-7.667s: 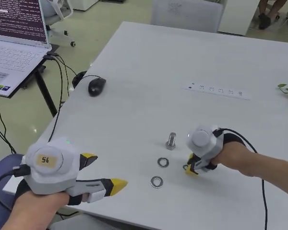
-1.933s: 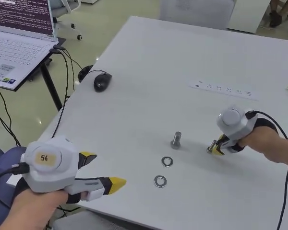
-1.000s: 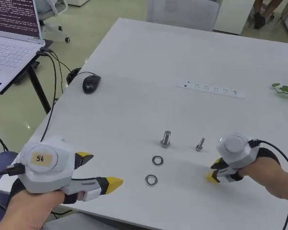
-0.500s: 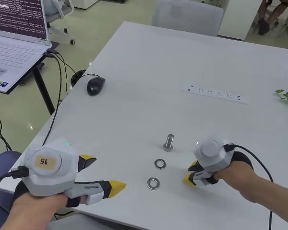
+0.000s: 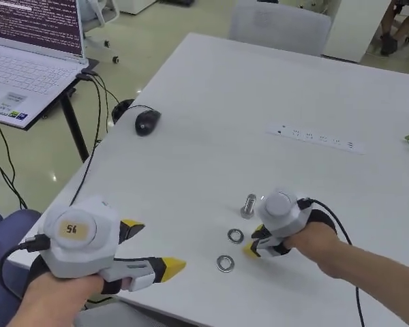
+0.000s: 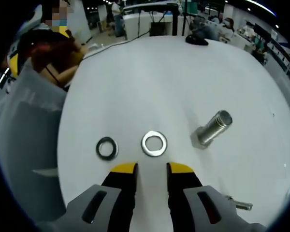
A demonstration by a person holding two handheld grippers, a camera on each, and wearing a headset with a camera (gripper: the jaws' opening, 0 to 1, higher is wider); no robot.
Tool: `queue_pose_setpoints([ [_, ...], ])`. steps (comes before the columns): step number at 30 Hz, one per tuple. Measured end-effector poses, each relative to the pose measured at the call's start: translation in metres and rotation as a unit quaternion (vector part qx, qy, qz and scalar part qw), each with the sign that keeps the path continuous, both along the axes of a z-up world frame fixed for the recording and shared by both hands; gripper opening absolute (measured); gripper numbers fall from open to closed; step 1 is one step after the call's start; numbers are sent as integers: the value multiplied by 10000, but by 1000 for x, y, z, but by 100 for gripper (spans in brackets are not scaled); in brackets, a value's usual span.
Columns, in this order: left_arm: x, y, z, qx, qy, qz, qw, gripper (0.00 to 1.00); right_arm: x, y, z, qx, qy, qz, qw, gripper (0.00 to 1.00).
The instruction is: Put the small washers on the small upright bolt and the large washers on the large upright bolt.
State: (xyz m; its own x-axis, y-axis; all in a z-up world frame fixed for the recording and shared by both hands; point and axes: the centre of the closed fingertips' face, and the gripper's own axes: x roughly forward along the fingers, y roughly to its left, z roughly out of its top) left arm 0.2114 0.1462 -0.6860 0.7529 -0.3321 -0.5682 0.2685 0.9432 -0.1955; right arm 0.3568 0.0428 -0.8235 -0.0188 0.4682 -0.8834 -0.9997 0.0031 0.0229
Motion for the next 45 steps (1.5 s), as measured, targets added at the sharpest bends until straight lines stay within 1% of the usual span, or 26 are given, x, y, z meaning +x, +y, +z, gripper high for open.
queue_pose_setpoints([
  [2, -2, 1, 0, -8, -2, 28, 10000, 64, 1, 5, 0, -16, -37, 84, 10000, 26],
  [7, -5, 5, -2, -20, 16, 90, 10000, 64, 4, 12, 0, -38, -32, 148, 9999, 26],
  [12, -6, 7, -2, -19, 16, 115, 9999, 64, 6, 19, -1, -101, -84, 301, 9995, 26],
  [14, -5, 7, -2, -20, 13, 119, 9999, 64, 5, 21, -1, -134, -65, 357, 9992, 26],
  [17, -5, 7, -1, -19, 9, 119, 9999, 64, 4, 23, -2, -213, -105, 512, 9984, 26],
  [20, -3, 6, -1, -24, 2, 113, 9999, 64, 1, 25, -2, -331, -178, 813, 9960, 26],
  [21, -2, 6, -2, -26, 3, 107, 9999, 64, 2, 25, -2, -369, -186, 847, 9956, 26],
  [26, -2, 3, -2, -25, 14, 71, 10000, 64, 2, 25, -2, -438, -161, 832, 9954, 26],
  [29, -2, 4, -2, -30, 19, 83, 10000, 64, 1, 24, -2, -478, -195, 961, 9940, 27],
  [35, -1, 5, -3, -33, 27, 97, 9999, 64, 2, 24, -3, -574, -216, 1100, 9920, 27],
  [38, -1, 4, -4, -32, 38, 90, 9999, 64, 2, 24, -3, -608, -234, 1169, 9910, 24],
  [42, 0, 2, -3, -35, 27, 79, 10000, 64, 2, 23, -3, -648, -249, 1174, 9907, 24],
  [45, 0, 3, -3, -33, 24, 83, 10000, 64, 3, 22, -3, -641, -237, 1129, 9912, 23],
])
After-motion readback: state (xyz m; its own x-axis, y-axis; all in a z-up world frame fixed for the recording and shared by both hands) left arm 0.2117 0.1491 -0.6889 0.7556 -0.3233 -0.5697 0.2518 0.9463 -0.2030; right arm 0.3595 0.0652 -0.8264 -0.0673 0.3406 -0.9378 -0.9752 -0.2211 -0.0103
